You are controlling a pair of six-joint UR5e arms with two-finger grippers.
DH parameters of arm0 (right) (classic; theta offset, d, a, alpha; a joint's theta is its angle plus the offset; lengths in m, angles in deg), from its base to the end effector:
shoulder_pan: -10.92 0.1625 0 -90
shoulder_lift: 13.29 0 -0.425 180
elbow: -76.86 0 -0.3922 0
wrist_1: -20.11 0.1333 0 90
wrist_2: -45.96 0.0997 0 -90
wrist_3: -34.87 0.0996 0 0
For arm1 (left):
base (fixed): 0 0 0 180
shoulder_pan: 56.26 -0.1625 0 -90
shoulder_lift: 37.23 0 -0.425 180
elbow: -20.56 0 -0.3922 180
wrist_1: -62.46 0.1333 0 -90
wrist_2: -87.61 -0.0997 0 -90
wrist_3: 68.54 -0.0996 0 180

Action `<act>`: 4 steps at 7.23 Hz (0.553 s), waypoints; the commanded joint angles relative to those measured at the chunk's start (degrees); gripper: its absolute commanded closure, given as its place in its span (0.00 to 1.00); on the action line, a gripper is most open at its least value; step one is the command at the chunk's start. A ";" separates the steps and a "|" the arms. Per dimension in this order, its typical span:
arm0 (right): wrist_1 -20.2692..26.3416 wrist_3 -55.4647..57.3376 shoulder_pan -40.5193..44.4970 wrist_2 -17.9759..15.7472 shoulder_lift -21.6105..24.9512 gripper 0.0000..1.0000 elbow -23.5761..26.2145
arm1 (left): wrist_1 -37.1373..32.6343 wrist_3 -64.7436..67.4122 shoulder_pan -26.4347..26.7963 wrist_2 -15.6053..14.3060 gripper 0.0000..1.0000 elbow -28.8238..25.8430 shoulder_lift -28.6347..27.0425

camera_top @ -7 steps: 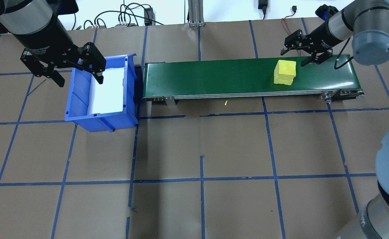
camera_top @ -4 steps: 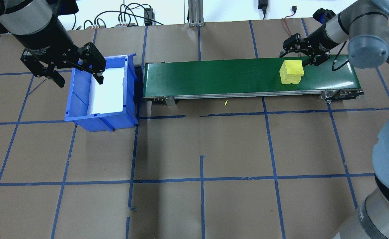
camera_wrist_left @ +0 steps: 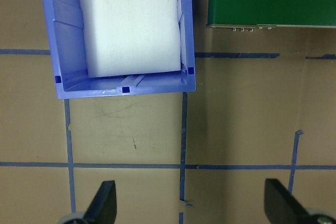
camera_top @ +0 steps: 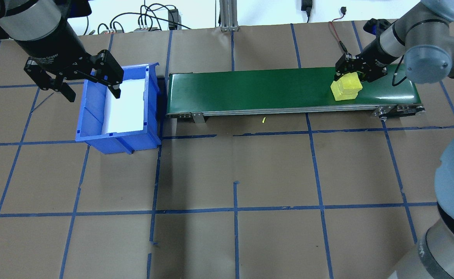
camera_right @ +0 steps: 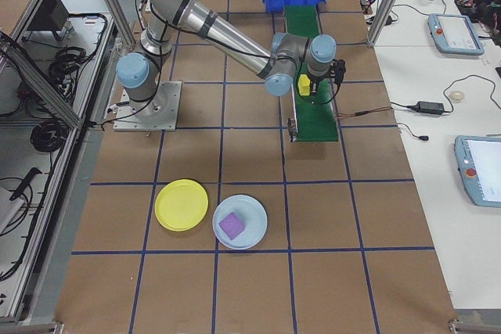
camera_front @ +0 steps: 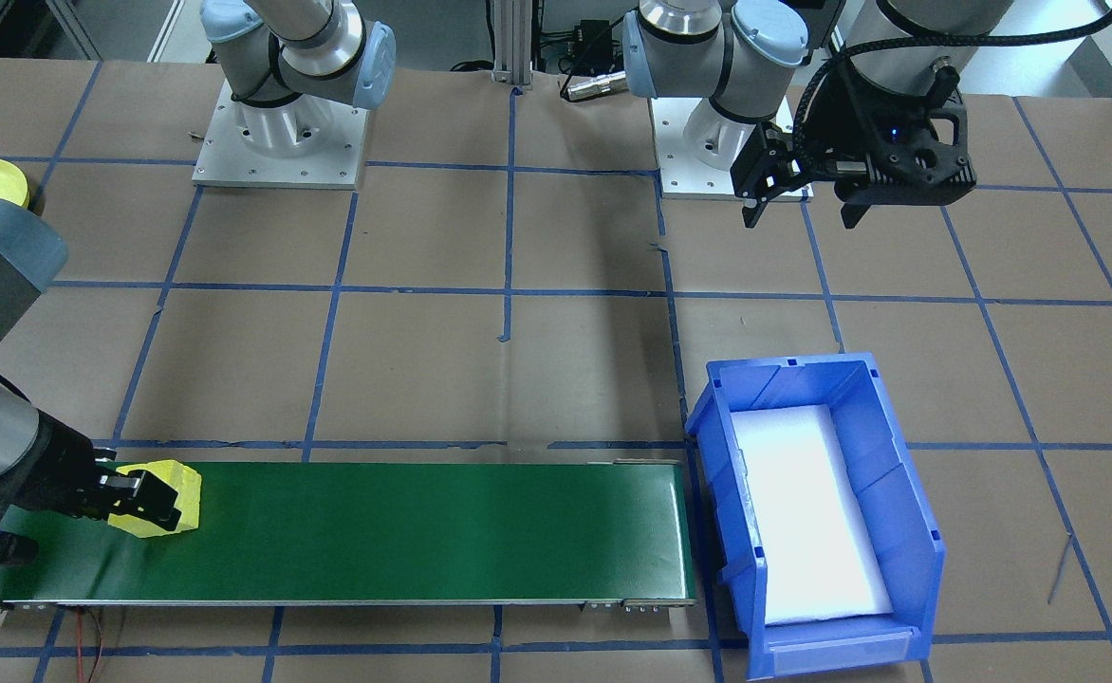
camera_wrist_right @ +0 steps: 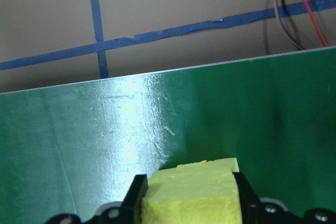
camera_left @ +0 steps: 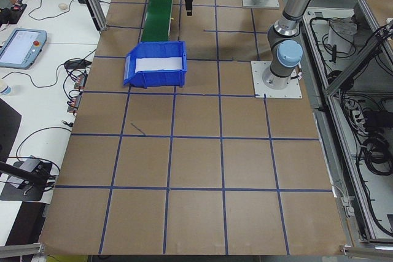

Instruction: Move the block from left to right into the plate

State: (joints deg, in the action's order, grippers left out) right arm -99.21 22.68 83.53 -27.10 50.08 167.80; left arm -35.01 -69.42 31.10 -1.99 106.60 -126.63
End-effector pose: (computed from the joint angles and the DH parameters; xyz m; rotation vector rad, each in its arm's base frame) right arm -0.0366 -0.6600 0.2687 0.1232 2.8570 -0.1509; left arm -0.1117 -0.4867 0.5141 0.0484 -3.1317 -0.0792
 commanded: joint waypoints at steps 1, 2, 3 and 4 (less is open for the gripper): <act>6.16 -10.42 -0.27 -5.74 3.58 0.53 -3.65 | 0.00 0.00 0.00 -0.04 0.00 0.00 0.01; 6.38 -20.50 -1.14 -11.34 6.30 0.54 -3.14 | 0.00 0.00 0.00 -0.04 0.00 0.00 0.01; 6.81 -26.95 -3.50 -16.88 7.80 0.54 -1.66 | 0.00 0.00 0.00 -0.04 0.00 0.00 0.01; 8.82 -33.71 -10.05 -21.46 9.65 0.54 1.57 | 0.00 0.00 0.00 -0.04 0.00 0.00 0.01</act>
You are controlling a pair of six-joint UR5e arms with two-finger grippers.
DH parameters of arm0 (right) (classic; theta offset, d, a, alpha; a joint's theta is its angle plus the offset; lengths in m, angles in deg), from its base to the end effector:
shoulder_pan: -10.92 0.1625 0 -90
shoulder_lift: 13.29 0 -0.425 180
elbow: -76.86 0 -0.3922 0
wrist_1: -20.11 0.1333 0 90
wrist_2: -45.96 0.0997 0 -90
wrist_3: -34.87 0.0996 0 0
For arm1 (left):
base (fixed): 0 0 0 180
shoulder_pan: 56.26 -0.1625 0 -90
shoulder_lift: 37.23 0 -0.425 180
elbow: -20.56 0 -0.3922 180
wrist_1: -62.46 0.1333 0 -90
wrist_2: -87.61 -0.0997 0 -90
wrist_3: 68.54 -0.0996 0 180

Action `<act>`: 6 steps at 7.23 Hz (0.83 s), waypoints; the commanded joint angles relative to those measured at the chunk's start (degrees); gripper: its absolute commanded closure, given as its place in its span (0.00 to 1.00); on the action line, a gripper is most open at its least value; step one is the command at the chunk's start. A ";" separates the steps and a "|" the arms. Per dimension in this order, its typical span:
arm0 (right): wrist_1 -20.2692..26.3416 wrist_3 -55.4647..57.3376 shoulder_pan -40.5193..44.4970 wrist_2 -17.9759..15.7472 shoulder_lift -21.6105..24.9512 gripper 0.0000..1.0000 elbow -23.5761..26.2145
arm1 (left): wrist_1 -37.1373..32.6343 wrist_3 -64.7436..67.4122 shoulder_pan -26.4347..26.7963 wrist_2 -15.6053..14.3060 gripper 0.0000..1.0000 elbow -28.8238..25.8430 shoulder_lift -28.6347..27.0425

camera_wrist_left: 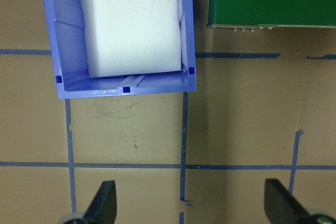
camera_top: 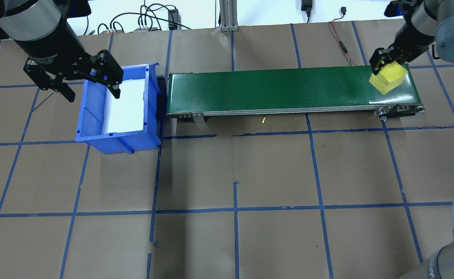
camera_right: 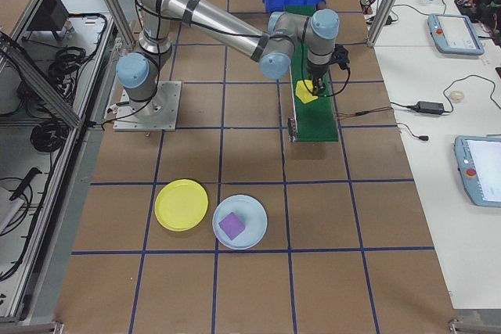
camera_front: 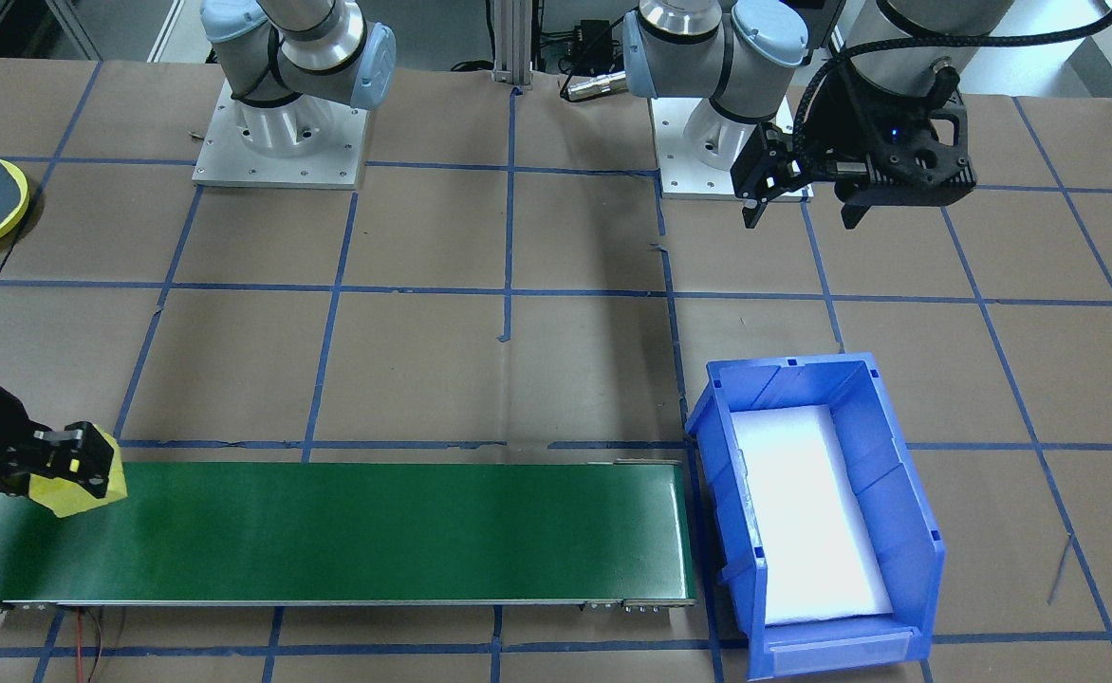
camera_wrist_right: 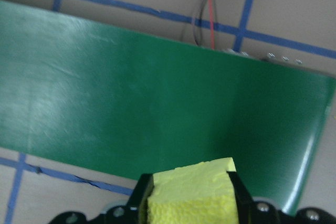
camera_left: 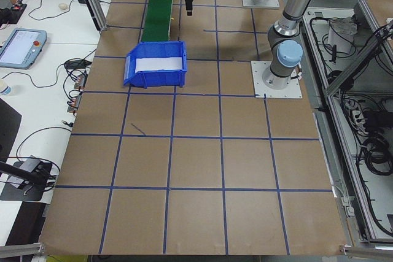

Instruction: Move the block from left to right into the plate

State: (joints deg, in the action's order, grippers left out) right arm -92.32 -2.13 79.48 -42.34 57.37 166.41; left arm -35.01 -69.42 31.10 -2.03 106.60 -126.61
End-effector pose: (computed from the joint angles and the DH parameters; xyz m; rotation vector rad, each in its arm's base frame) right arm -0.0989 -0.6246 0.3433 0.4259 -3.1064 0.1073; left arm -0.1116 -0.4866 0.5143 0.0484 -3.1324 -0.0787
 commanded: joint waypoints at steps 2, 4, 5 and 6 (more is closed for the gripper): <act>2.30 -20.18 -24.86 -11.24 3.07 0.53 10.69 | 0.00 0.00 0.00 0.09 0.00 0.00 -0.09; 2.56 -28.46 -37.93 -12.15 3.86 0.53 13.10 | 0.00 0.00 0.09 0.17 0.00 0.00 -0.01; 2.39 -31.70 -41.28 -12.15 3.87 0.53 13.45 | 0.00 0.00 0.09 0.26 0.00 0.00 -0.01; 2.30 -34.08 -45.05 -12.07 3.87 0.52 14.32 | 0.00 0.00 0.09 0.26 0.00 0.00 -0.01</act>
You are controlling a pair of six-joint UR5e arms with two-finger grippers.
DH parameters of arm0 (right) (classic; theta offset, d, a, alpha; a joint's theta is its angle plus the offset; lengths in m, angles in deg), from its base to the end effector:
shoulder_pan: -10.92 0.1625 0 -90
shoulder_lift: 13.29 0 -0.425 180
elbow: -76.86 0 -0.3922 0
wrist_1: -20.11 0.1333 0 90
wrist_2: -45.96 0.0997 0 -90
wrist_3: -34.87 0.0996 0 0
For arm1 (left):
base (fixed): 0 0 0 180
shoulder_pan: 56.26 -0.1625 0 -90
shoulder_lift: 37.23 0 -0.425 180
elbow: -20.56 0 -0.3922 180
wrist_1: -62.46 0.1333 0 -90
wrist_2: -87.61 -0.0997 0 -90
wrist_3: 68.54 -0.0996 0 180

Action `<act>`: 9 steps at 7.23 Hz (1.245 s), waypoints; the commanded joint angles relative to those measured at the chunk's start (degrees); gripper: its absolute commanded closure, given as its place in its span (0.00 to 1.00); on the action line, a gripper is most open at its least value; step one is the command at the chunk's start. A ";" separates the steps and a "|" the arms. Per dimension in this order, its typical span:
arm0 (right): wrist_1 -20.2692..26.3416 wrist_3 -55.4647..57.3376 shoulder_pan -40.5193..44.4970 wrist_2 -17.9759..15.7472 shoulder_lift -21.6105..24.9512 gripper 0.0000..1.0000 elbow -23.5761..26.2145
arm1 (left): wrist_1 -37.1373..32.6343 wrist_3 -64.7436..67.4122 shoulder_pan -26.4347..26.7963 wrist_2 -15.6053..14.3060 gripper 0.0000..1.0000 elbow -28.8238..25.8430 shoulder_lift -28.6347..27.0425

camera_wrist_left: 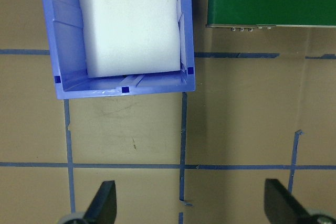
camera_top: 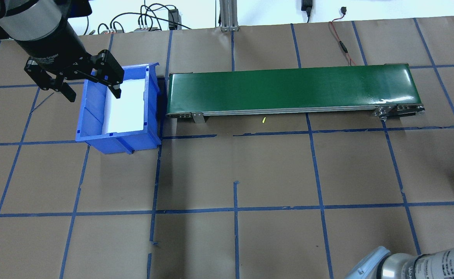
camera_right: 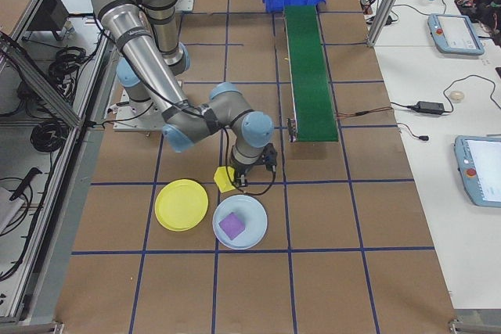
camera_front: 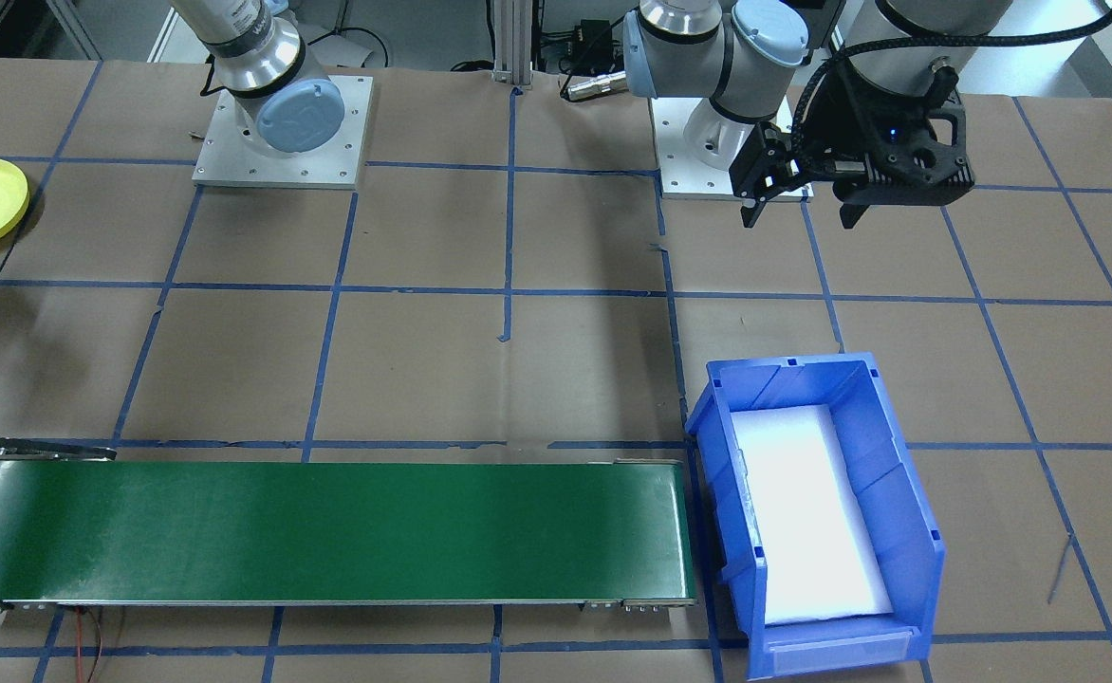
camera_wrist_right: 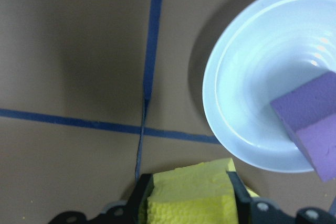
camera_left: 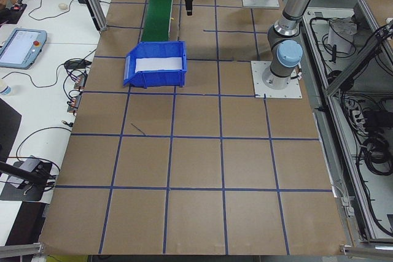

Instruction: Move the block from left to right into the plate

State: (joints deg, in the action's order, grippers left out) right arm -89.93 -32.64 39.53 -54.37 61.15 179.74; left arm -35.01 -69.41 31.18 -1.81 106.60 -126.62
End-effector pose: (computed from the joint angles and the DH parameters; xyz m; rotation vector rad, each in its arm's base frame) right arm -0.4216 -0.3614 0.2736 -0.1841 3.0623 0.3473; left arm -0.1127 -0.4865 0.5142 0.0465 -3.1286 -0.0787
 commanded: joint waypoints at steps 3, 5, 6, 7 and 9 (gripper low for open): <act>-0.63 -6.32 -10.76 0.58 -0.09 0.00 6.45 | 0.00 0.00 0.01 0.12 0.00 0.00 0.00; -0.62 -6.32 -11.21 -0.04 0.08 0.00 6.55 | 0.00 0.00 0.01 0.04 0.00 0.00 0.00; -0.71 -5.97 -11.21 0.22 0.26 0.00 6.20 | 0.00 0.00 0.01 0.12 0.00 0.00 0.00; -0.27 -5.53 -10.16 0.57 0.78 0.00 5.76 | 0.00 0.00 0.01 0.12 0.00 0.00 0.00; 0.52 0.24 2.15 2.85 6.38 0.00 3.75 | 0.00 0.00 0.01 0.12 0.00 0.00 0.00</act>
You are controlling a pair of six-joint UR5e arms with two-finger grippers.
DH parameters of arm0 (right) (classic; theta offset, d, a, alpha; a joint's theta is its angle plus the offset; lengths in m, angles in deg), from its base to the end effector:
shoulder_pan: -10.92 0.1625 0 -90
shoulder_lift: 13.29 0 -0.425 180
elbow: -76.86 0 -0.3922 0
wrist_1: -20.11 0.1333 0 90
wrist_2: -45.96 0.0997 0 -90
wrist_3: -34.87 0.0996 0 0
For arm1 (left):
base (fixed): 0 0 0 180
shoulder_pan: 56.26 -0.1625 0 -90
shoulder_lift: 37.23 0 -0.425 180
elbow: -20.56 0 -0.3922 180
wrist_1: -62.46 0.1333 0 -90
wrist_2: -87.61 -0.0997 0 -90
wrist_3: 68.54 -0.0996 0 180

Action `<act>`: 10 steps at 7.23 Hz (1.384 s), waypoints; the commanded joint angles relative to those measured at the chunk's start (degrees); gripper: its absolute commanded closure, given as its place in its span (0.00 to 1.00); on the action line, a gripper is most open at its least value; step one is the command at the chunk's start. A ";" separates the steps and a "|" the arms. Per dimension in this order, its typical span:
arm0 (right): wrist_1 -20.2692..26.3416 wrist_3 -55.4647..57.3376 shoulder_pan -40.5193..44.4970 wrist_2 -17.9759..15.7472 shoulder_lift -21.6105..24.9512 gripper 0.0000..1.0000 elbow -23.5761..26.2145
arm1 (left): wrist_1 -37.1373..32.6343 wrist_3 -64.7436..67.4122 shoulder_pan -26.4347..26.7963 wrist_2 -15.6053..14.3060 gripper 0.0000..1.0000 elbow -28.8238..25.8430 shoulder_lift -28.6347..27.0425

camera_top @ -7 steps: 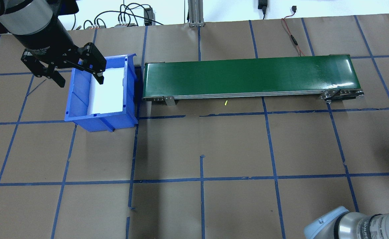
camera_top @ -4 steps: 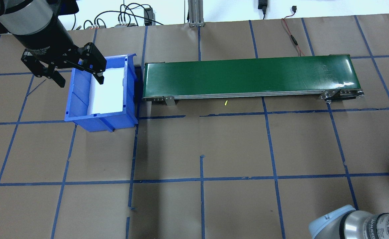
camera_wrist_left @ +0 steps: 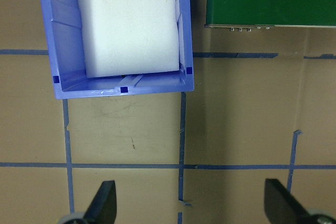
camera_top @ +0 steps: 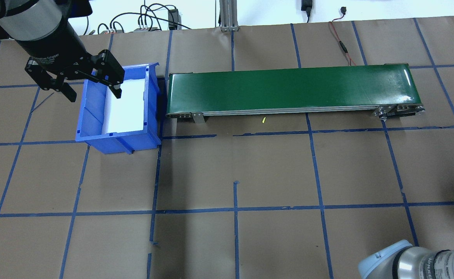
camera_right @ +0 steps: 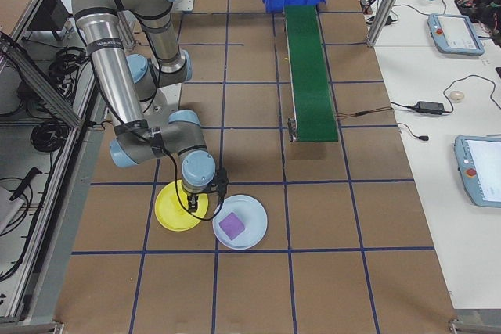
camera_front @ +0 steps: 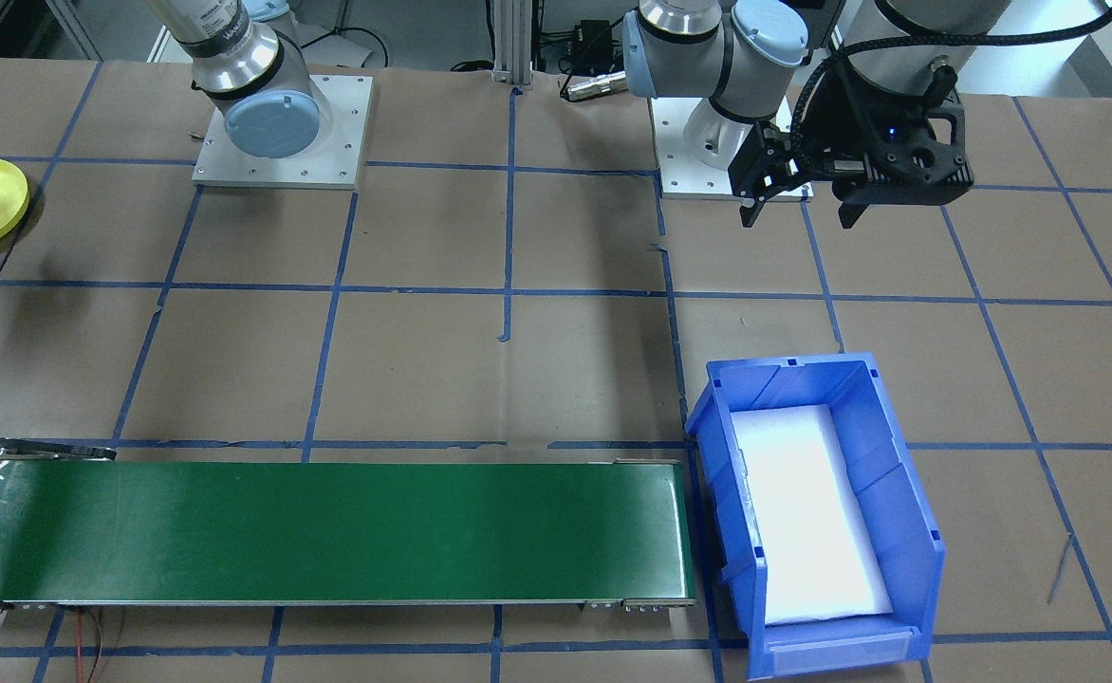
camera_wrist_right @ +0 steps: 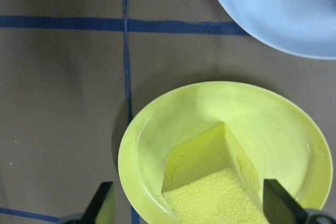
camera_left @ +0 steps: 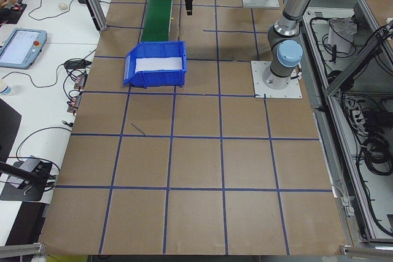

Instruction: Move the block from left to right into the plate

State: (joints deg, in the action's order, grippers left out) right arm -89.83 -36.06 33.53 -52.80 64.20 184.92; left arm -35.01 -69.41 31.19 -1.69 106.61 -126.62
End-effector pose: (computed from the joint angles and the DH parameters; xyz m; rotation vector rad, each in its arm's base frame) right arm -0.4250 -0.3050 0.2628 -0.1143 3.0044 0.3147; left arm -0.1130 -0.4865 0.5141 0.0463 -3.1265 -0.0788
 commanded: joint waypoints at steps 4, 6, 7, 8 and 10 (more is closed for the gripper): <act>10.62 42.18 43.41 9.44 10.93 0.00 -6.54 | 0.00 0.00 0.00 0.00 0.00 0.00 0.00; 12.36 59.95 56.60 11.40 11.19 0.00 -10.47 | 0.00 0.00 0.00 0.00 0.00 0.00 0.00; 17.51 68.47 63.11 11.83 11.19 0.00 -16.42 | 0.00 0.00 0.00 0.00 0.00 0.00 0.00; 22.95 72.29 65.70 11.84 10.93 0.00 -22.39 | 0.00 0.00 0.00 0.00 0.00 0.00 0.00; 25.47 72.33 65.81 11.14 11.01 0.00 -23.17 | 0.00 0.00 0.00 -0.08 0.00 0.00 0.00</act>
State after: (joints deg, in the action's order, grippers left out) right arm -66.20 35.24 98.56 -41.15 75.26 162.61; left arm -35.01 -69.41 31.19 -1.70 106.61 -126.62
